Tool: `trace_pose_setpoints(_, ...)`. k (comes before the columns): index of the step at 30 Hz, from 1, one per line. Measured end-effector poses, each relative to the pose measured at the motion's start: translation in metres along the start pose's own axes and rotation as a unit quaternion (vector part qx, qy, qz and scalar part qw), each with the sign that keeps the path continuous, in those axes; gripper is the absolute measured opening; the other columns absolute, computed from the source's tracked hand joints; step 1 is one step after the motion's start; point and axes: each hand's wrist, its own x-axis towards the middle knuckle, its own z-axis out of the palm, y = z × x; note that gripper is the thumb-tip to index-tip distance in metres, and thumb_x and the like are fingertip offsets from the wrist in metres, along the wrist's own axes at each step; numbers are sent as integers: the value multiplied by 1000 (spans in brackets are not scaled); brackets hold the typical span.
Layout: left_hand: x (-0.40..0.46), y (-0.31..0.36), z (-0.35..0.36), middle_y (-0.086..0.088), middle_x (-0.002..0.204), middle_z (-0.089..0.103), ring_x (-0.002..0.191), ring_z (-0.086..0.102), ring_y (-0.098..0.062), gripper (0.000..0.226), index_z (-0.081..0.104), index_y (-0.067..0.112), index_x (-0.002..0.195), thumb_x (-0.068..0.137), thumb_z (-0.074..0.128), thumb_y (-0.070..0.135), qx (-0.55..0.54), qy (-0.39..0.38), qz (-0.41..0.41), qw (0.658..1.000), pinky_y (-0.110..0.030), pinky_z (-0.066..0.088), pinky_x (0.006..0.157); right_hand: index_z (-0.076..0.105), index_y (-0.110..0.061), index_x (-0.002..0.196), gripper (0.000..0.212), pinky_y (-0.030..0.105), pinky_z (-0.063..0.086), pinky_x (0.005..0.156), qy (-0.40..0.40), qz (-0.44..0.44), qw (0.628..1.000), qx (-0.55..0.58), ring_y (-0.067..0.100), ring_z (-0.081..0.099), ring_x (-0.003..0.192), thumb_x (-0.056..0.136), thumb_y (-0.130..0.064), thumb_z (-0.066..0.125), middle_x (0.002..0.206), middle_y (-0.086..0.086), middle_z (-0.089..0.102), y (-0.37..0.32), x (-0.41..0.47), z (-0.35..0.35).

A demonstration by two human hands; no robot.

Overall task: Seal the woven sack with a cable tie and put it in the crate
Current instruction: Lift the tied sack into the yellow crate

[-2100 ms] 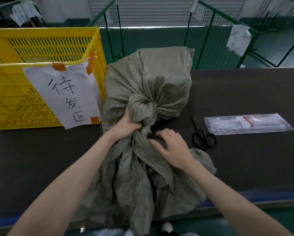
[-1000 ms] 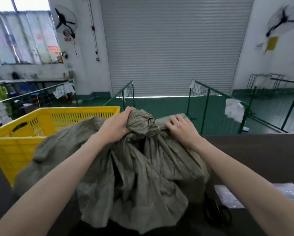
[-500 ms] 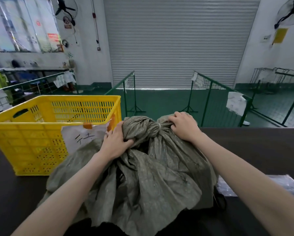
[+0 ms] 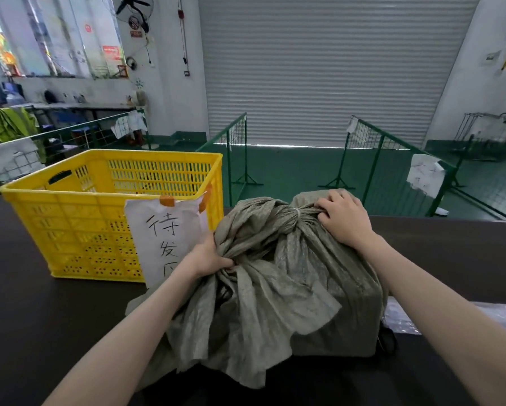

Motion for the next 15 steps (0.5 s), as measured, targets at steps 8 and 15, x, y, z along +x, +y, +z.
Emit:
trace_pose_setpoints(8, 8, 56, -24, -18, 124, 58, 115, 54, -39, 67, 29, 15, 141, 81, 58, 8, 12, 126, 113, 986, -45, 45, 97, 60, -18, 114, 29, 43, 35, 98, -2, 53, 998, 16, 30, 44, 116, 94, -26, 41, 112, 8, 55, 20, -21, -2)
trace_pose_setpoints(15, 22, 86, -42, -12, 119, 65, 114, 58, -31, 45, 57, 11, 119, 75, 64, 15, 192, 35, 160, 968, -41, 47, 94, 61, -19, 112, 28, 41, 34, 97, -9, 74, 996, 58, 28, 44, 115, 92, -28, 43, 110, 6, 54, 25, -28, -6)
